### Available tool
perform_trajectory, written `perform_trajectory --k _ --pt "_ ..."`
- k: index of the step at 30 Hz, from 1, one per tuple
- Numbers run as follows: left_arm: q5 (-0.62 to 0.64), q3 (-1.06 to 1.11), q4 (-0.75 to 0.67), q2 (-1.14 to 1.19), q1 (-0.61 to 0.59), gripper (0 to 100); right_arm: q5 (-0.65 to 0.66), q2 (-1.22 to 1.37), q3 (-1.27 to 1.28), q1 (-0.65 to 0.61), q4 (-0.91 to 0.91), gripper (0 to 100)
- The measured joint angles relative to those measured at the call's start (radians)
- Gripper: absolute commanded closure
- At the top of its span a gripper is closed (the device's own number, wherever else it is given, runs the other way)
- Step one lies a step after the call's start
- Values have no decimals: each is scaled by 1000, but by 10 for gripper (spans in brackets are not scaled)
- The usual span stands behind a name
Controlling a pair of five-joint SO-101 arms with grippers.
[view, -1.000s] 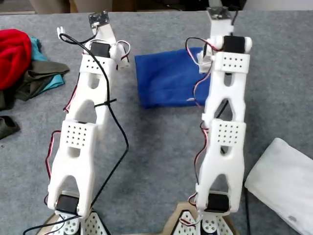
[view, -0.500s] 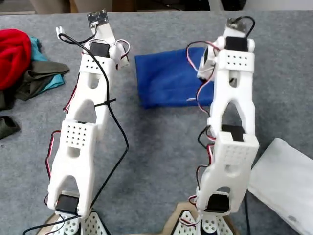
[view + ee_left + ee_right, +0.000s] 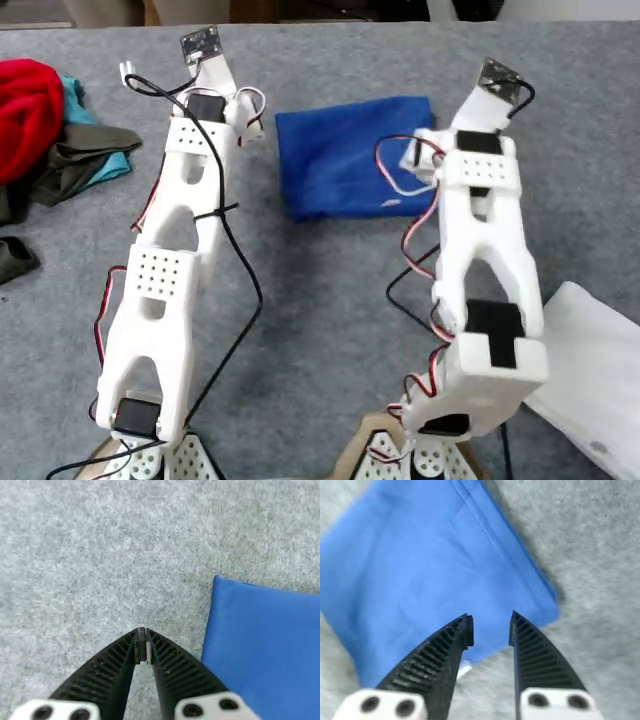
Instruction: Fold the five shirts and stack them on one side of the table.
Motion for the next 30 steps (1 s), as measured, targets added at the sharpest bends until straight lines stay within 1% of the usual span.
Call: perform_trajectory --k 3,6,8,11,18,22,25,27,30 --pt "0 0 -3 0 0 977 -132 52 -9 -2 26 839" --pt "0 0 -14 2 -6 976 -239 89 -61 -20 84 750" --pt "-3 0 -25 2 -15 976 -296 103 -83 -37 123 709" --pt "-3 0 -28 2 -20 976 -356 112 -89 -51 143 721" --pt "-18 0 -29 2 -20 976 -382 157 -89 -58 109 786" --pt "-18 0 -29 2 -20 976 -385 238 -97 -57 68 790" --pt "-18 0 -29 2 -20 976 -385 298 -160 -57 66 797" --pt "-18 0 -29 2 -20 976 -385 328 -184 -57 66 823" --pt "-18 0 -29 2 -20 976 -385 351 -209 -55 64 892"
